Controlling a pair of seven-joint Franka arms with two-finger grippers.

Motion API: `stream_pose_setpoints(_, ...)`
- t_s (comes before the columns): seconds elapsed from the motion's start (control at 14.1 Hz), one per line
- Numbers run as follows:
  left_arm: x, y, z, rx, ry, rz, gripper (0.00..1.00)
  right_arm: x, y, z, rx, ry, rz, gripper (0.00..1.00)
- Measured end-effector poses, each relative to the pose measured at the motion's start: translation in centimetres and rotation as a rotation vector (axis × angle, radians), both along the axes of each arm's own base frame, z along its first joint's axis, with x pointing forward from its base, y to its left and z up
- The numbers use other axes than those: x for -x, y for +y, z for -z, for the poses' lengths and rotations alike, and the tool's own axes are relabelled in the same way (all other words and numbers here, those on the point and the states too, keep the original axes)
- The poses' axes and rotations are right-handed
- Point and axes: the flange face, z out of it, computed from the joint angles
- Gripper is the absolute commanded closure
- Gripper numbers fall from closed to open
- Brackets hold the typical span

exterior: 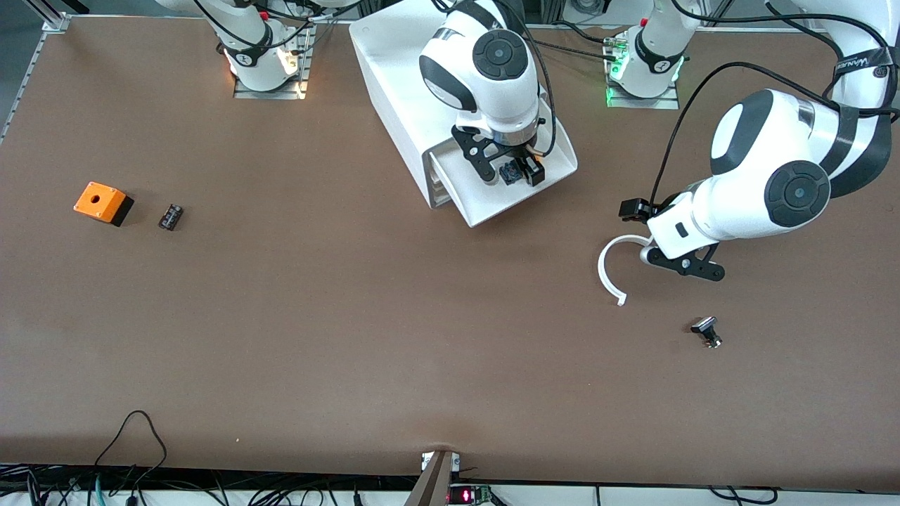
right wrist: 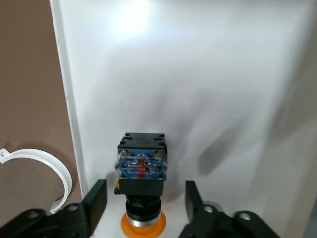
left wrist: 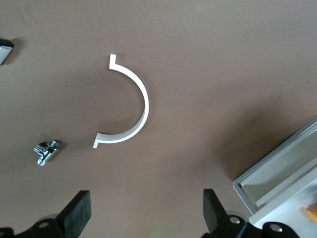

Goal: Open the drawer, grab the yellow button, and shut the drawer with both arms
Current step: 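Lift the yellow button out of the drawer with the right gripper, then carry the button away with the right gripper while the left gripper pushes the drawer shut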

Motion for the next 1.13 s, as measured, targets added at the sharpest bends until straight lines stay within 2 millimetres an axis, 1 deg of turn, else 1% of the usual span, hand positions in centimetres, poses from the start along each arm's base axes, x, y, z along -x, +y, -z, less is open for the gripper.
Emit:
stream_pose_setpoints(0.28,-0.4,0.5,0.4,-0.003,0.005,-0.023,0.01,0.4,0.2,0.1,0.002,-0.001,-0.021,1.00)
stream_pose_setpoints(0.42,-1.3,0.8,0.5,0.008,0.002,-0.029,0.01,0.3,0.2,0.0,0.002,-0.005,-0.027,1.00)
stream_pose_setpoints(0.57,-2.1,1.0,1.3,0.017,0.018,-0.034,0.01,-0.4,-0.3,0.0,0.007,-0.020,-0.054,1.00)
stream_pose_setpoints(0.71,-2.7,1.2,2.3,0.024,0.032,-0.038,0.01,-2.2,-1.4,-0.7,0.009,-0.063,-0.100,1.00)
stream_pose_setpoints(0.78,-2.8,1.2,2.5,0.026,0.035,-0.039,0.01,-3.3,-2.2,-1.4,0.007,-0.091,-0.128,1.00)
stream_pose_setpoints(0.92,-2.9,1.2,2.4,0.022,0.034,-0.058,0.00,-6.0,-4.5,-3.6,-0.006,-0.144,-0.170,1.00)
stream_pose_setpoints(1.06,-3.0,1.0,2.1,-0.005,0.033,-0.149,0.01,-9.1,-7.9,-6.4,-0.019,-0.191,-0.234,1.00)
stream_pose_setpoints(1.13,-3.2,0.7,1.9,-0.019,0.021,-0.215,0.01,-10.5,-10.0,-7.6,-0.010,-0.200,-0.287,1.00)
